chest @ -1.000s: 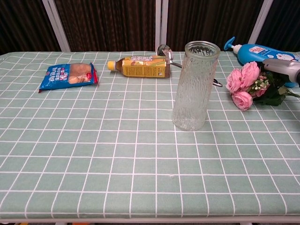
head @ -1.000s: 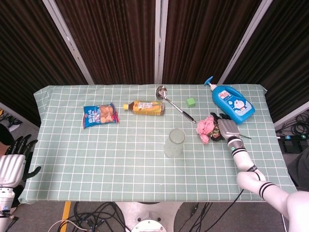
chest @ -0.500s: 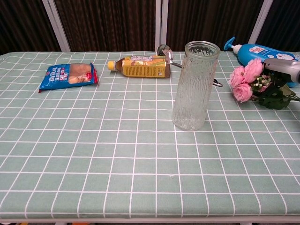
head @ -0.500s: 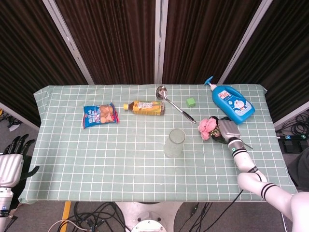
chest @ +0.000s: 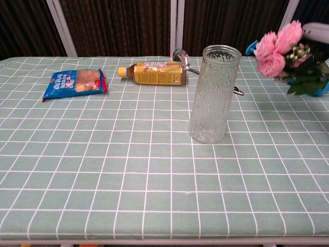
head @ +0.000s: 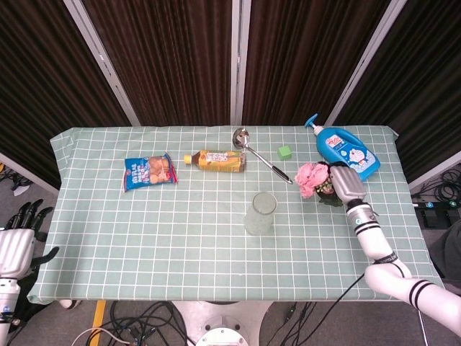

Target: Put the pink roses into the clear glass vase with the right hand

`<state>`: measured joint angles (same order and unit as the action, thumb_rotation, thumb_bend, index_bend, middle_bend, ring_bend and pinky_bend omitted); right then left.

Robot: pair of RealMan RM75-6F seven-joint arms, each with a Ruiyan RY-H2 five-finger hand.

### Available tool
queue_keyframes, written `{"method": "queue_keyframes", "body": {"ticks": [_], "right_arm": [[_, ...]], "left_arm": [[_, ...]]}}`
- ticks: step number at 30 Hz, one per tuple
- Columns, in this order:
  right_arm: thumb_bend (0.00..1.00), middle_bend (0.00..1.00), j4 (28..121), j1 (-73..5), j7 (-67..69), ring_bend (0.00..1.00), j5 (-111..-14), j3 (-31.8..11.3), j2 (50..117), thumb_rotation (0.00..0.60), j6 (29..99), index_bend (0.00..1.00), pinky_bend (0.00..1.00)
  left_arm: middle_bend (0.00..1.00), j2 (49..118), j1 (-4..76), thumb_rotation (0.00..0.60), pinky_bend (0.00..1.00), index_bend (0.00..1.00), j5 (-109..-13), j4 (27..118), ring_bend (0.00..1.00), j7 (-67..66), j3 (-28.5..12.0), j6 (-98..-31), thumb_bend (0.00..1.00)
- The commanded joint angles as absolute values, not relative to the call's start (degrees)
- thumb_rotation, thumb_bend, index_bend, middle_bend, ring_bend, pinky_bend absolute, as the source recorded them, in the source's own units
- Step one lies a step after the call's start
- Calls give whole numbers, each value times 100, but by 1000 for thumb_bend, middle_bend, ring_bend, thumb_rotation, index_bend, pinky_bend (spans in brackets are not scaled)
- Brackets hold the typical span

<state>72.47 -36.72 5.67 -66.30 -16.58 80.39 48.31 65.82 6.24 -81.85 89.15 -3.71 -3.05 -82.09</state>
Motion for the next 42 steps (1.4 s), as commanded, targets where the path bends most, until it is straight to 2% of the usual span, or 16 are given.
{"method": "queue_keyframes", "body": {"ticks": [1, 4, 10, 14, 20, 26, 34, 42], "right_arm": [[325, 539, 8180, -3480, 711, 272, -7167, -2026, 7482, 600, 5845, 322, 199], [322, 539, 8593, -3451, 844, 272, -7549, -2173, 7296, 600, 6342, 333, 211], [325, 546, 9306, -3590, 962, 272, -8082, -2466, 7006, 600, 6909, 349, 248], [318, 546, 9458, -3686, 1311, 272, -8468, -2617, 7313, 600, 7565, 354, 256], [303, 545, 9480, -3806, 1907, 272, -8850, -2583, 8011, 600, 8320, 355, 262], [301, 545, 9865, -3862, 2460, 272, -8672, -2542, 8346, 600, 8402, 355, 263], [305, 545, 10478, -3844, 2868, 272, -8187, -2511, 8350, 600, 8086, 355, 263], [302, 545, 10442, -3843, 3228, 272, -7883, -2433, 8306, 600, 7680, 355, 263]], "left_arm": [[37, 6569, 632, 600, 202, 166, -8193, 8949, 14, -405, -307, -8210, 176], [37, 6552, 641, 600, 202, 166, -8206, 8992, 15, -456, -305, -8208, 176], [37, 6534, 652, 600, 202, 166, -8185, 9064, 14, -553, -324, -8216, 175], [37, 6569, 652, 600, 201, 166, -8187, 9061, 15, -604, -319, -8223, 176], [37, 6586, 654, 600, 202, 166, -8165, 9027, 14, -619, -306, -8191, 176], [37, 6578, 634, 600, 202, 166, -8123, 8985, 15, -511, -314, -8189, 176], [37, 6610, 630, 600, 202, 168, -8104, 8885, 14, -413, -304, -8152, 176], [37, 6612, 620, 600, 201, 172, -8086, 8862, 14, -408, -303, -8148, 176]]}}
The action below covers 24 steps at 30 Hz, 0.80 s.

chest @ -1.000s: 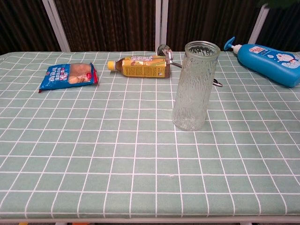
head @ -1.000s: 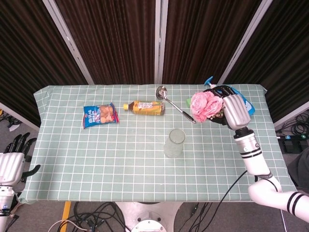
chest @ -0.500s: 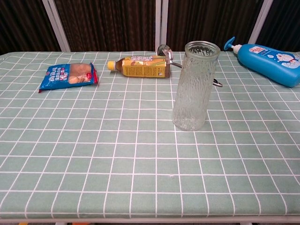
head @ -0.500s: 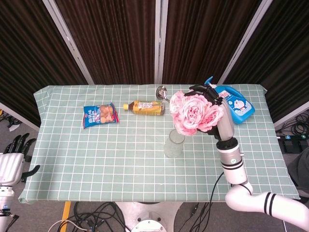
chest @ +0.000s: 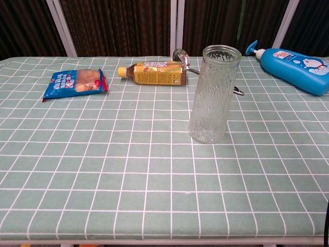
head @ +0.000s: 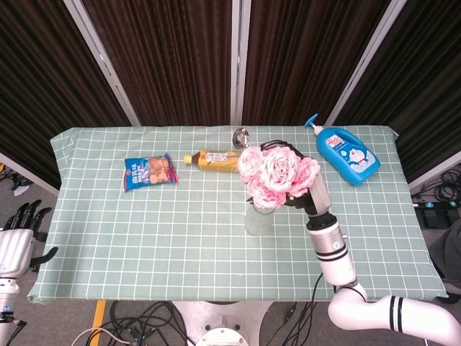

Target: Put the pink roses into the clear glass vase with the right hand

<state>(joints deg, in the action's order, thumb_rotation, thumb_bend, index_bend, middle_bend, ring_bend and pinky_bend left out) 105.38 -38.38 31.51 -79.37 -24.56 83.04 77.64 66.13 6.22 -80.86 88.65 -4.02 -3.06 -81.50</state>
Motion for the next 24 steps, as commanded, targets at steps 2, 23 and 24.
{"method": "queue_keyframes", "body": {"ticks": [2, 23, 24], "right_arm": [[299, 545, 10350, -3849, 3275, 272, -7898, -2409, 8347, 600, 7662, 355, 263], [266, 543, 9042, -3924, 4577, 272, -8264, -1943, 9039, 600, 7438, 355, 263], [256, 543, 9007, -3897, 4612, 272, -8268, -1917, 9052, 600, 7454, 355, 263]], "left_arm": [[37, 6612, 619, 600, 202, 173, -8090, 8858, 14, -436, -297, -8147, 176], [37, 6591, 574, 600, 201, 173, -8215, 8779, 14, -566, -265, -8288, 176], [37, 6602, 577, 600, 202, 173, -8214, 8765, 14, -563, -261, -8273, 176]]}}
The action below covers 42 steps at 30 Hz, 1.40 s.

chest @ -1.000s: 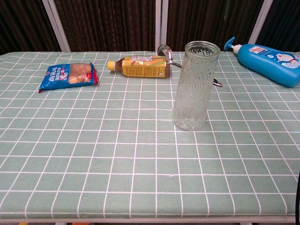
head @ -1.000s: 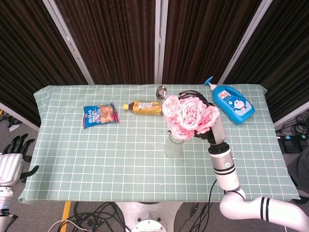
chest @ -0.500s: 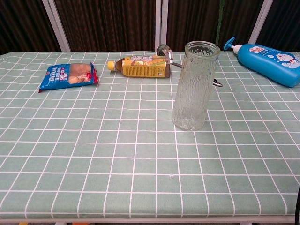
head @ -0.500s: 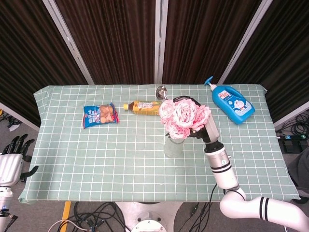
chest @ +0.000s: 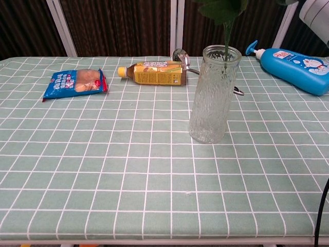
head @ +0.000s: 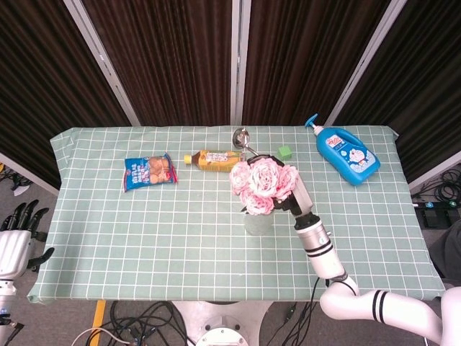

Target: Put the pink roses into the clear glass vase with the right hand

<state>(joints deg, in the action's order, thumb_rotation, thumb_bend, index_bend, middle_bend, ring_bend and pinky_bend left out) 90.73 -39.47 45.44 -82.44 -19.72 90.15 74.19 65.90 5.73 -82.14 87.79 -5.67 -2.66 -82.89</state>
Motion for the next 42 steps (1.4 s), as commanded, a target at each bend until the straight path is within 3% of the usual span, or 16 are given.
{"method": "queue_keyframes", "body": {"ticks": [1, 11, 16, 21, 25, 35, 42], "right_arm": [[245, 543, 8978, -3876, 4641, 272, -8265, -1894, 9062, 600, 7458, 356, 263], [44, 493, 8405, -3796, 5328, 180, -8340, -1671, 9136, 600, 7271, 279, 216], [0, 330, 8154, -3825, 5532, 34, -8599, -1485, 9110, 600, 7201, 129, 84], [0, 152, 8117, -3781, 5306, 0, -8785, -1347, 8974, 600, 7270, 4, 1], [0, 64, 8222, -3649, 4938, 0, -8863, -1238, 8777, 600, 7401, 0, 0], [0, 17, 8850, -3146, 4190, 0, -8972, -910, 7668, 600, 7630, 0, 0], [18, 7, 8846, -2369, 1795, 0, -8672, -536, 7028, 600, 8069, 0, 0]], "left_arm": [[37, 6614, 579, 600, 202, 173, -8212, 8753, 14, -562, -257, -8262, 176], [37, 6660, 575, 600, 202, 173, -8188, 8676, 15, -552, -246, -8225, 176], [37, 6665, 567, 600, 202, 173, -8194, 8659, 14, -518, -239, -8223, 176], [37, 6670, 553, 600, 202, 173, -8192, 8644, 15, -477, -236, -8232, 176], [37, 6647, 543, 600, 202, 173, -8206, 8659, 14, -442, -235, -8246, 176], [37, 6654, 575, 600, 202, 173, -8233, 8755, 14, -527, -239, -8221, 176], [37, 6670, 606, 600, 201, 173, -8239, 8827, 14, -599, -255, -8207, 176]]}}
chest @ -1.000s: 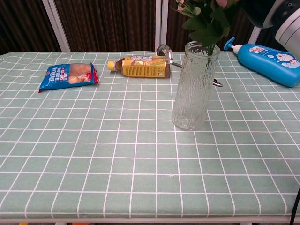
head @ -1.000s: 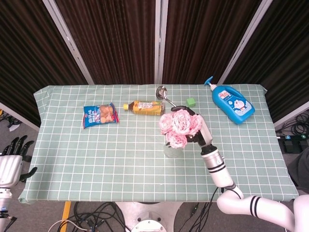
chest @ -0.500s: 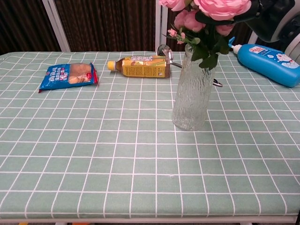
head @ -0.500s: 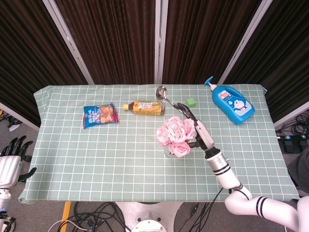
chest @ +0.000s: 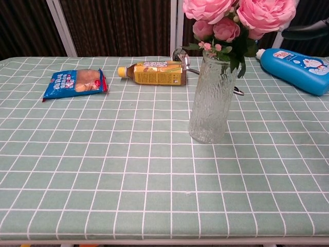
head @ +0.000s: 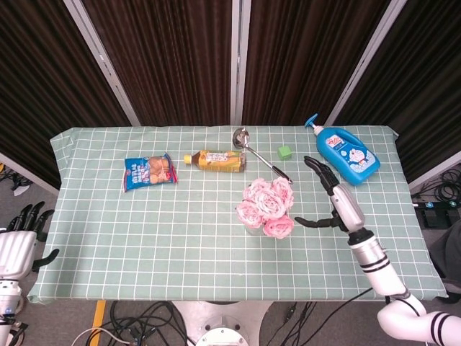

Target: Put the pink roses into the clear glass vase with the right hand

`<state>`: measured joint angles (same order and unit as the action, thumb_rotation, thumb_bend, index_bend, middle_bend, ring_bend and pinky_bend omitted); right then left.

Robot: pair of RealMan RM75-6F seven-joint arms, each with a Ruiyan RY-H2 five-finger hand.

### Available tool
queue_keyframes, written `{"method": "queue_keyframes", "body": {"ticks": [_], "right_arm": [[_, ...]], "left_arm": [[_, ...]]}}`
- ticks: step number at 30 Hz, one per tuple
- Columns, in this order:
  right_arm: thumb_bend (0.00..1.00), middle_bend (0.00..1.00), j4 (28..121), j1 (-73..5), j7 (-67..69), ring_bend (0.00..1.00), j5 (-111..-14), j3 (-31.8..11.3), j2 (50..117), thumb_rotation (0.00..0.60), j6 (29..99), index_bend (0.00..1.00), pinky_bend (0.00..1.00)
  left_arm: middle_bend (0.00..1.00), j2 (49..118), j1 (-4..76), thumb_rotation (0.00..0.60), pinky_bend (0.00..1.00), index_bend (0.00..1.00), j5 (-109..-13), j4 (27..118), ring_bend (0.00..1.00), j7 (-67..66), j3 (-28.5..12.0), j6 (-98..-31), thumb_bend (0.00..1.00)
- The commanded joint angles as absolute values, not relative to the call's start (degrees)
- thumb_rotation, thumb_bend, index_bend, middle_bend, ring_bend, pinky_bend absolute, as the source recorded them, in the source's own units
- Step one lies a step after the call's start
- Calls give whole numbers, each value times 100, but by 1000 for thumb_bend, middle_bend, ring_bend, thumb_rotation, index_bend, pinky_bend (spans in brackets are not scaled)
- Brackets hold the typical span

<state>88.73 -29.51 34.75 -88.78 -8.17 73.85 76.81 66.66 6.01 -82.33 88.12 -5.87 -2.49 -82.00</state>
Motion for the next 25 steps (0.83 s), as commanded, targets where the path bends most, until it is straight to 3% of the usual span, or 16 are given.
{"method": "queue_keyframes", "body": {"ticks": [1, 9, 25], "right_arm": [[23, 3, 8760, -2249, 1396, 0, -8621, -509, 7046, 600, 8201, 0, 0], [66, 0, 8368, -1370, -472, 0, -8221, -229, 7071, 600, 8845, 0, 0], [59, 0, 7692, -702, -1224, 0, -7791, -319, 7372, 600, 9056, 0, 0]], "left_arm": [[37, 6673, 608, 600, 202, 173, -8239, 8839, 14, -605, -259, -8211, 176], [37, 6668, 648, 600, 202, 173, -8284, 8973, 14, -730, -275, -8226, 176], [37, 6811, 589, 600, 201, 165, -8545, 8720, 14, -442, -264, -8528, 176]]}}
